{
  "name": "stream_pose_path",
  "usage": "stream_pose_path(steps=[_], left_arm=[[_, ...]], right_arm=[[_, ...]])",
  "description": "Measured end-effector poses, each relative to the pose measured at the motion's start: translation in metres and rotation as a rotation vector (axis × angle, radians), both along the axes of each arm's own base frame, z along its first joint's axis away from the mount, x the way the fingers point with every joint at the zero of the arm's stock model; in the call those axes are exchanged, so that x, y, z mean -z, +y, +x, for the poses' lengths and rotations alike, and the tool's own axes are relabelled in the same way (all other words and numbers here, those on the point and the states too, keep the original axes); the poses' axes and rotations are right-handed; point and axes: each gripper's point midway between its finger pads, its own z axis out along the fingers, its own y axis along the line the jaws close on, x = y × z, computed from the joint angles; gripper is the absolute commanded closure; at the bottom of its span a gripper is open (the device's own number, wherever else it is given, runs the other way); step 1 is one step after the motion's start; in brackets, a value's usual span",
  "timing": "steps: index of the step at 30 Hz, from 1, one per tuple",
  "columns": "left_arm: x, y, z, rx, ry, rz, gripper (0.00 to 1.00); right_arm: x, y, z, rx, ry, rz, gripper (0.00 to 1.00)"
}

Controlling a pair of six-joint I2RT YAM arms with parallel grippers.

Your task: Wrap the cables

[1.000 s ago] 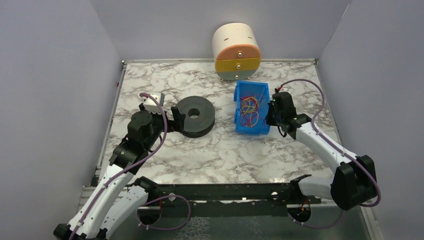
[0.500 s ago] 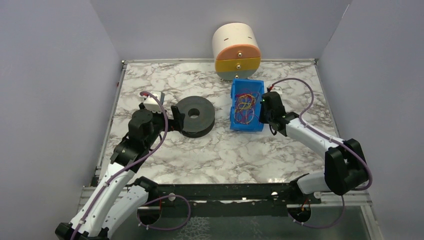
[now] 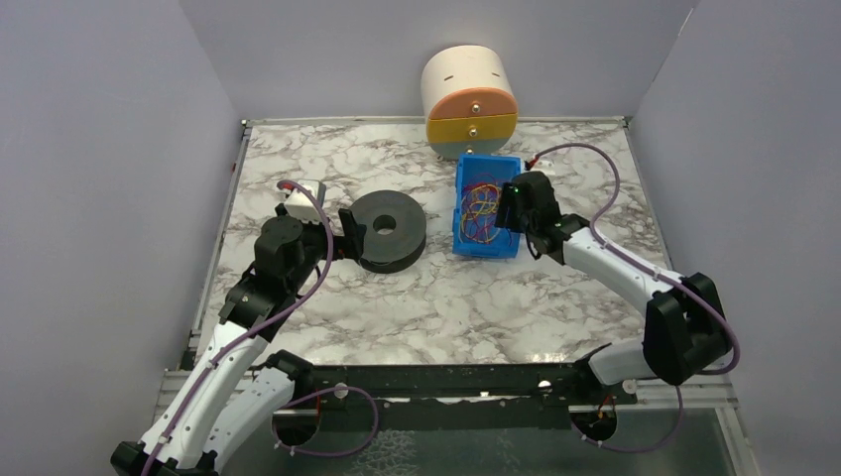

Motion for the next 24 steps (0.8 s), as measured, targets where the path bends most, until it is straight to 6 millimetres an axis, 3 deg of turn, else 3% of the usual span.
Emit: stream_pose_path(steps=[4, 10, 13, 19, 24], left_arm=[[0.0, 0.0, 0.0, 0.001, 0.0, 0.0, 0.01], [0.0, 0.0, 0.0, 0.003, 0.0, -0.002, 0.01], [0.0, -0.001, 0.0, 0.008, 0.002, -0.002, 0.01], [0.001, -0.002, 0.0, 0.014, 0.004, -0.003, 0.01], [0.0, -0.002, -0.001, 0.016, 0.003, -0.004, 0.01]], right_arm=[[-0.027, -0.002, 0.003, -0.001, -0.058, 0.002, 0.34], [-0.092, 0.007, 0.022, -0.025, -0.189, 0.039, 0.35], [-0.109, 0.015, 0.028, -0.048, -0.218, 0.063, 0.36], [-0.104, 0.046, 0.05, -0.137, -0.174, 0.102, 0.39], [-0.066, 0.065, 0.067, -0.183, -0.076, 0.084, 0.43]])
